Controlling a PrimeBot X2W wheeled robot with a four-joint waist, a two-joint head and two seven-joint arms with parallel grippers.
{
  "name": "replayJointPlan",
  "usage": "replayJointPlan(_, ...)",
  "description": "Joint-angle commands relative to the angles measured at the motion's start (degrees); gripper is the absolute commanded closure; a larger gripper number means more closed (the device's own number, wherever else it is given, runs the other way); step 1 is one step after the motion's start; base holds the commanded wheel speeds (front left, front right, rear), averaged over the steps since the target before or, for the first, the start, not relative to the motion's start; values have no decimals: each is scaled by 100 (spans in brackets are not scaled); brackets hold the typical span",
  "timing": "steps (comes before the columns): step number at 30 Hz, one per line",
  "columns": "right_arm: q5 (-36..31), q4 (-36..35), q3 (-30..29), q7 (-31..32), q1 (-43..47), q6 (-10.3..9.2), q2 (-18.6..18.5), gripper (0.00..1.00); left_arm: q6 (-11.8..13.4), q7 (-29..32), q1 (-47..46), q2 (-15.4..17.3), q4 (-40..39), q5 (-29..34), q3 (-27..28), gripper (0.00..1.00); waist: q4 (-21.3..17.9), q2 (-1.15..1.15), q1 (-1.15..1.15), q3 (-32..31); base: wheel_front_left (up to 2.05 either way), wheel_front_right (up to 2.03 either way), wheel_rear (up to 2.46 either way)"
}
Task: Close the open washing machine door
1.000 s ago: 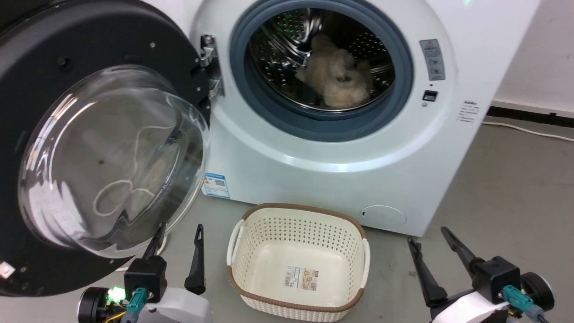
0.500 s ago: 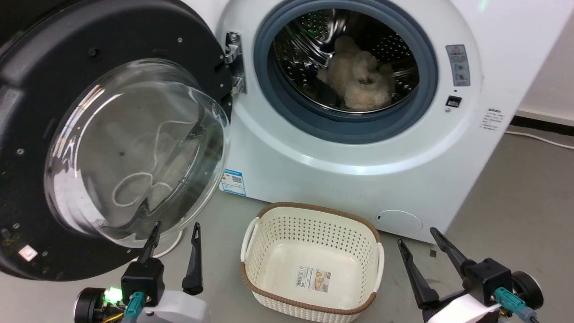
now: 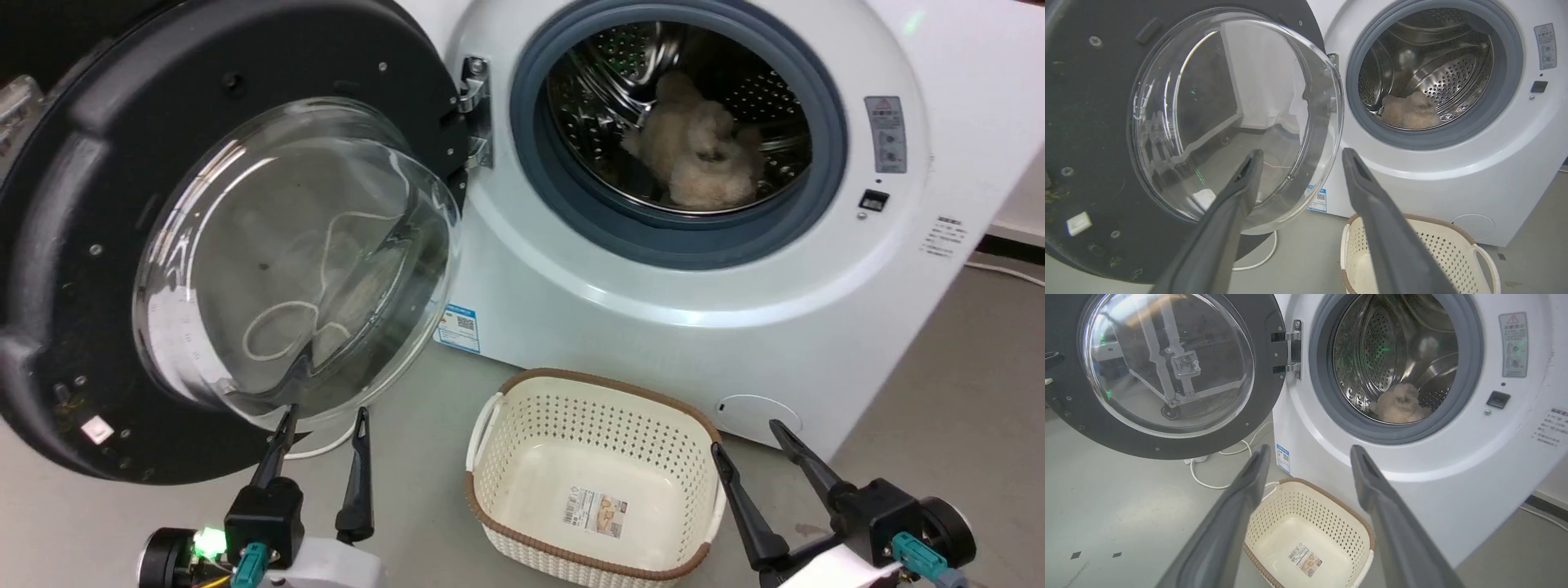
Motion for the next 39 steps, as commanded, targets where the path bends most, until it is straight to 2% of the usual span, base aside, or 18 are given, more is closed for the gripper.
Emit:
replayJointPlan(1, 38, 33, 44, -72, 70, 3, -42, 0, 47, -74, 72, 30, -32, -19, -25, 0, 54, 0, 0, 0, 0, 0, 0)
replayJointPlan(22, 152, 191, 319, -324, 151, 3, -104, 0, 134, -326, 113, 121, -15, -83, -133, 0, 540, 0, 0, -29, 0, 0, 0)
replayJointPlan(23, 159, 197, 326, -336, 162, 3, -106, 0, 113, -338, 122, 112, 24, -133, -132, 69, 559, 0, 0, -35, 0, 0, 0)
replayJointPlan(24, 165, 203, 330, -348, 175, 3, -107, 0, 96, -350, 121, 109, 45, -160, -129, 100, 579, 0, 0, -42, 0, 0, 0)
replayJointPlan(27, 180, 232, 318, -420, 277, 4, -108, 0, 9, -422, 6, 85, -74, -349, 7, 100, 701, 0, 0, -72, 0, 0, 0)
replayJointPlan(31, 168, 206, 370, -468, 243, 4, -157, 0, -78, -470, -224, 125, -336, -600, 377, 100, 631, 0, 0, 81, 0, 0, 0)
replayJointPlan(37, 213, 199, 471, -540, 76, 4, -349, 0, -248, -542, -826, 354, -625, -1242, 1373, 100, 408, 0, 0, 447, 0, 0, 0)
replayJointPlan(38, 213, 199, 471, -540, 76, 4, -349, 0, -248, -542, -826, 354, -625, -1242, 1373, 100, 408, 0, 0, 447, 0, 0, 0)
replayJointPlan(39, 241, 200, 500, -563, 8, 4, -410, 0, -291, -565, -1091, 484, -580, -1603, 1812, 100, 310, 0, 0, 575, 0, 0, 0)
